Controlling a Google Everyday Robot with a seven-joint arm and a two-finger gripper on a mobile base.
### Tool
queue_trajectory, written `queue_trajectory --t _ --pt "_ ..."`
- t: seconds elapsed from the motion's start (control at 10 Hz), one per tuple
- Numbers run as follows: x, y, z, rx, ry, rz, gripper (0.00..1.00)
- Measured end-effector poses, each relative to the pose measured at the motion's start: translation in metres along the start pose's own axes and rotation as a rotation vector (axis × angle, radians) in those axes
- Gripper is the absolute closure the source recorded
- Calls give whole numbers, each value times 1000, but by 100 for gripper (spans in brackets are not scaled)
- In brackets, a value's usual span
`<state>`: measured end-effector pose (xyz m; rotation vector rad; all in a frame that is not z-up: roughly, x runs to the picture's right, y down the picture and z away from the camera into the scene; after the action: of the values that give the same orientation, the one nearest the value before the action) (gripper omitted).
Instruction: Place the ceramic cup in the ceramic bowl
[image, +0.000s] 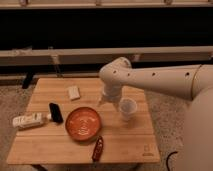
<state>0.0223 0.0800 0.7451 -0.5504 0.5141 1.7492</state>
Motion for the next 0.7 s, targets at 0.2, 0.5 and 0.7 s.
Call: queue_trajectory --t 0.2,0.5,0.7 --pt "-21 -27 -2 25 18 30 35" --pt "-33 -42 6 51 42 48 35" --pt "-33 -47 19 63 59 53 35"
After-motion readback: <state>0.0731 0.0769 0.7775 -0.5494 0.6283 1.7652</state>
